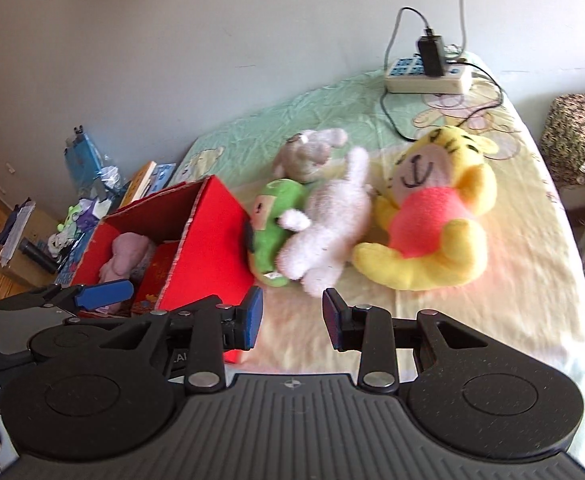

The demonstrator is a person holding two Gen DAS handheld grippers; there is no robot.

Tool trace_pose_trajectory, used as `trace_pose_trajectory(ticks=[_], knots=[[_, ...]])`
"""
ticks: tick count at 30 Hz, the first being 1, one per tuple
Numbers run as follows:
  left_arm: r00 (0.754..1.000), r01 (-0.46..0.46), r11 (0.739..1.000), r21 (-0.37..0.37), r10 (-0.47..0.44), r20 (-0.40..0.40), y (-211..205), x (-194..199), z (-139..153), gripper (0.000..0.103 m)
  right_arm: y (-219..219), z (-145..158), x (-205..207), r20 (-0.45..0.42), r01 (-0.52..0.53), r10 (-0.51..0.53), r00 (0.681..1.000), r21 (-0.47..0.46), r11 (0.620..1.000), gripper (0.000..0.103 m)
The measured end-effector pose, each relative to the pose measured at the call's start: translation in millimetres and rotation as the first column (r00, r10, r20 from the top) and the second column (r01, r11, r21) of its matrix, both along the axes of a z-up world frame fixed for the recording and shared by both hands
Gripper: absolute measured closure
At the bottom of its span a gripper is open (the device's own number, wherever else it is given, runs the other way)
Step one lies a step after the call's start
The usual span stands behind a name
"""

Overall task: Organize objects
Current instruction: 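Move the right gripper to the yellow tiger plush and grasp it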

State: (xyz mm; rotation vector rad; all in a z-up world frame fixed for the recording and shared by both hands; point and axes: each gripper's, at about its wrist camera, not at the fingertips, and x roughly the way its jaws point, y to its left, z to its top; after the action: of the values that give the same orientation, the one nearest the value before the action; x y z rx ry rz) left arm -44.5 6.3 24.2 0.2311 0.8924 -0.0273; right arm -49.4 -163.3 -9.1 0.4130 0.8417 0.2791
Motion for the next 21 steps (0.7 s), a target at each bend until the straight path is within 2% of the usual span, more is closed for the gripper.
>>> trace_pose_trajectory(ticks=[13, 21], knots=[[0.996, 0.069, 0.998, 0.016, -0.068, -0.058, -47.9, 2.6, -19.9, 0.009, -43.5, -18.3, -10.3, -0.055, 0.086, -0.085, 0.995, 0.02, 0.996, 0.067], [0.987, 0.126, 0.992, 0.021, -0.123, -0.099, -66.8, 13.7, -36.4, 0.008, -60.9, -30.9, -3.2, -0.1, 0.144, -0.14, 0.985, 0.04, 0.989, 0.066]])
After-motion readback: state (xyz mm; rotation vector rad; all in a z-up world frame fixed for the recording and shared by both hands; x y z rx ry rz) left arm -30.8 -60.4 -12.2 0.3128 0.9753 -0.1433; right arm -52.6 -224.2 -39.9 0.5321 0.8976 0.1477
